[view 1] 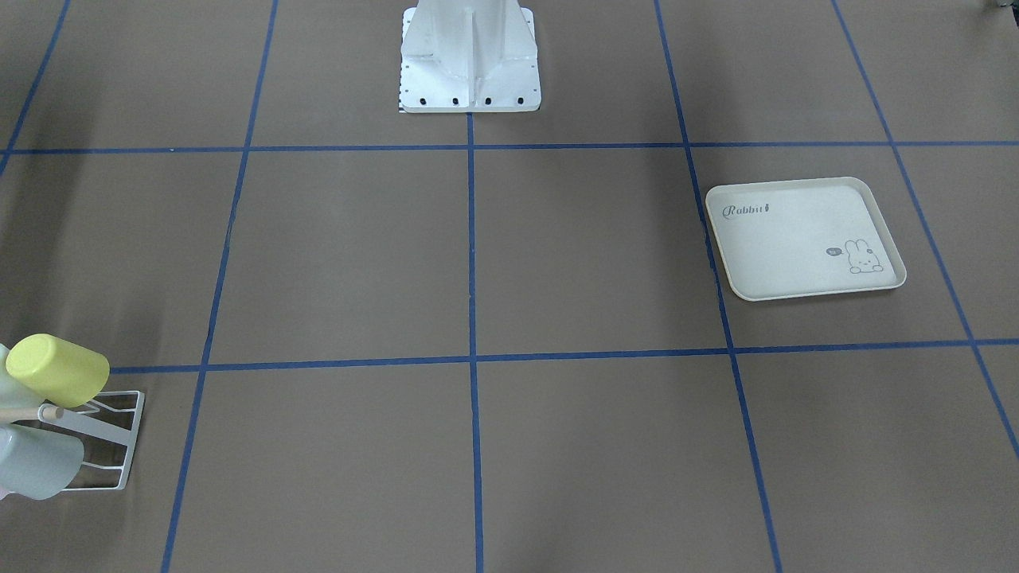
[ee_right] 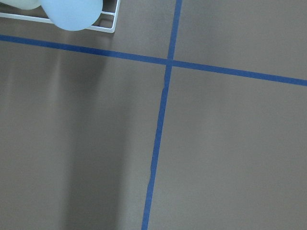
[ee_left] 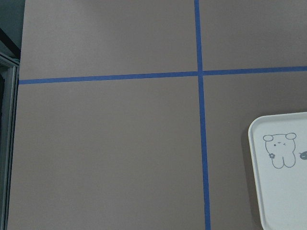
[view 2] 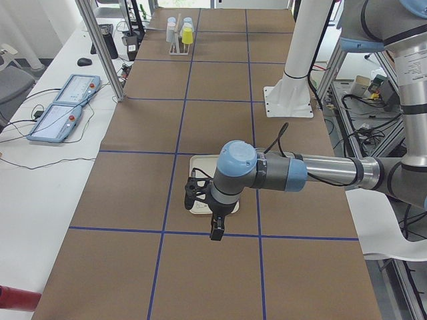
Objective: Transfer IKEA cup to right arm and place on rack
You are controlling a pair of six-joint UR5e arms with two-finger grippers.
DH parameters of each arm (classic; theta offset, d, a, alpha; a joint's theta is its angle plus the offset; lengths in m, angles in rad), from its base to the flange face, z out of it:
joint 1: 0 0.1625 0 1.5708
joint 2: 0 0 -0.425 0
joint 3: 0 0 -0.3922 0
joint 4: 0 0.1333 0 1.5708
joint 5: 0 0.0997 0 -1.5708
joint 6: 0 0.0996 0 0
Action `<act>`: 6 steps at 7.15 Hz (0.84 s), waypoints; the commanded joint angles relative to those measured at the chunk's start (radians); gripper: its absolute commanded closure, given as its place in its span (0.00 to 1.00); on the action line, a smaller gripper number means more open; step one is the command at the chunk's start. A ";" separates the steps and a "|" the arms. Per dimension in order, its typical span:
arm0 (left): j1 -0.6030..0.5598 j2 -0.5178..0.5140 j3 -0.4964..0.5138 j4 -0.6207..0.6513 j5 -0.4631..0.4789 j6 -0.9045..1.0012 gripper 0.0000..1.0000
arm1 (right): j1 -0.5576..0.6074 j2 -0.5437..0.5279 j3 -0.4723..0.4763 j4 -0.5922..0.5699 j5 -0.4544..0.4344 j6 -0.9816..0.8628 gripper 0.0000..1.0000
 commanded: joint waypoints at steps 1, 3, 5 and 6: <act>0.000 0.001 0.003 0.001 0.000 0.000 0.00 | 0.000 0.000 -0.002 0.002 0.008 0.001 0.00; 0.000 0.001 0.003 0.001 0.000 0.000 0.00 | 0.000 0.000 -0.002 0.002 0.009 0.001 0.00; 0.000 0.001 0.003 0.001 0.000 0.000 0.00 | 0.000 0.000 0.000 0.003 0.022 0.001 0.00; 0.000 0.001 0.003 0.001 0.000 0.000 0.00 | 0.000 0.000 0.000 0.005 0.031 0.001 0.00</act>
